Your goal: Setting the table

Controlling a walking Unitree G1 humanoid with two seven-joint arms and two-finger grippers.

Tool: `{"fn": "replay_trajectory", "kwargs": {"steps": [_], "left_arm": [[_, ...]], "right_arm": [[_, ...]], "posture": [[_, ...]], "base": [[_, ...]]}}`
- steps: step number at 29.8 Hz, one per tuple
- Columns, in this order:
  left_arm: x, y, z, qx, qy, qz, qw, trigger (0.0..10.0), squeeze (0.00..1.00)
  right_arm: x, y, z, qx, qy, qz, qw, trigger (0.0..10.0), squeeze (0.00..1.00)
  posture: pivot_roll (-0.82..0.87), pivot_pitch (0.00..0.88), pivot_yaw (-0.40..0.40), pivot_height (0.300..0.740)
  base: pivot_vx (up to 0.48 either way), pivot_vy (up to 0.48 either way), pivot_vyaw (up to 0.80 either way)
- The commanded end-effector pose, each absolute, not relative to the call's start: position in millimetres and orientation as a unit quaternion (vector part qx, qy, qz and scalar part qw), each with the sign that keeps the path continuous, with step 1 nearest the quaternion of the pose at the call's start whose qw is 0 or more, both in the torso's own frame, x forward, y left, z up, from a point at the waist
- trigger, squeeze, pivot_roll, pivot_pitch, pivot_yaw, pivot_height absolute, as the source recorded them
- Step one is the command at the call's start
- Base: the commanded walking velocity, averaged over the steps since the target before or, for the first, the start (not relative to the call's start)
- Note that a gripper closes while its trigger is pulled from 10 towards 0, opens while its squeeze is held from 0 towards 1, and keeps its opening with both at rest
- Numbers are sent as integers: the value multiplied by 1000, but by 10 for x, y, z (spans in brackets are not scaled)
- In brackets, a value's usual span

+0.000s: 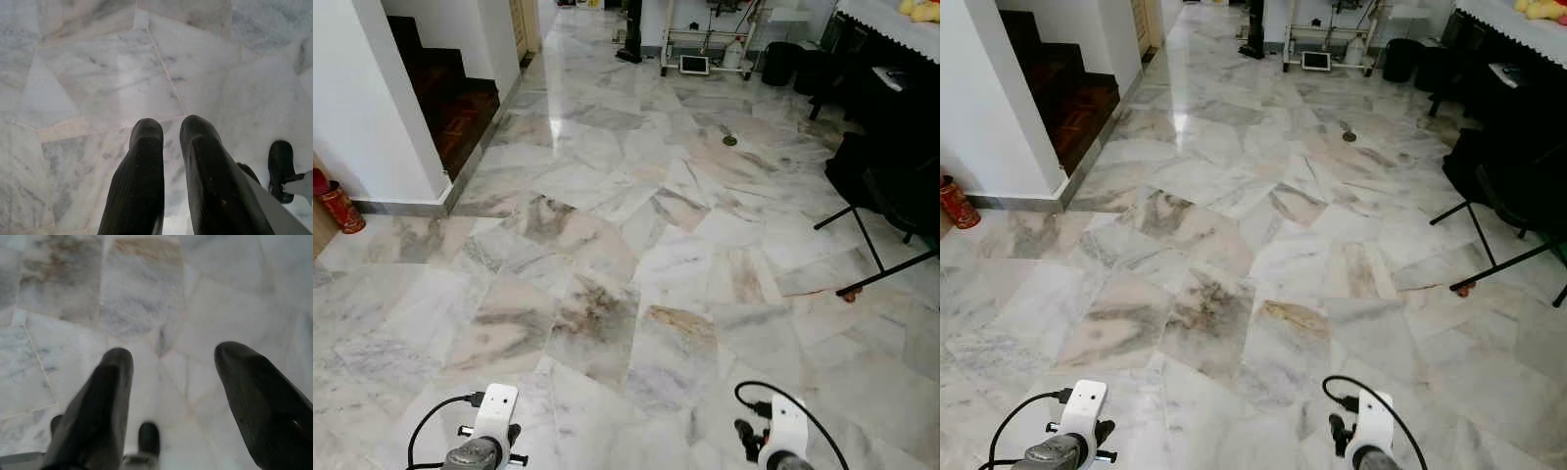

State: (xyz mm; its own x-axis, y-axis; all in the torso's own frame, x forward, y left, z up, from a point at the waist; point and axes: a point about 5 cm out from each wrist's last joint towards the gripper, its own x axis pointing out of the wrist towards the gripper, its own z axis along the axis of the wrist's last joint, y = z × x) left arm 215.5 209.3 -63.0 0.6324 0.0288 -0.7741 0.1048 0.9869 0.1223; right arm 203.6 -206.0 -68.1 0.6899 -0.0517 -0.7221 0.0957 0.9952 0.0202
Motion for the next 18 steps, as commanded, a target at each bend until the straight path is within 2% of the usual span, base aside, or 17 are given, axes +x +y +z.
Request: {"fn": "replay_trajectory", "kwargs": {"steps": [1,9,13,18], "left_arm": [[2077,2088,-680,80,444,-21,892,10000,0],[2004,2125,-712,80,450,-11,889,10000,0],[2024,2148,-695,108,441,-9,891,10000,0],[2011,2121,-712,40,448,19,893,10000,0]], "right_arm": [[2019,-2020,-698,-2,400,-15,916,10000,0],[1967,-1933,-740,-6,409,-1,913,10000,0],[1933,-1912,-761,-5,413,-6,911,10000,0],[1874,-1924,-795,29,421,-45,906,10000,0]], "posture": [[65,0,-61,740],[71,0,-58,740],[71,0,-55,740],[67,0,-56,740]], "base": [[0,0,0],[0,0,0],[0,0,0],[0,0,0]]}}
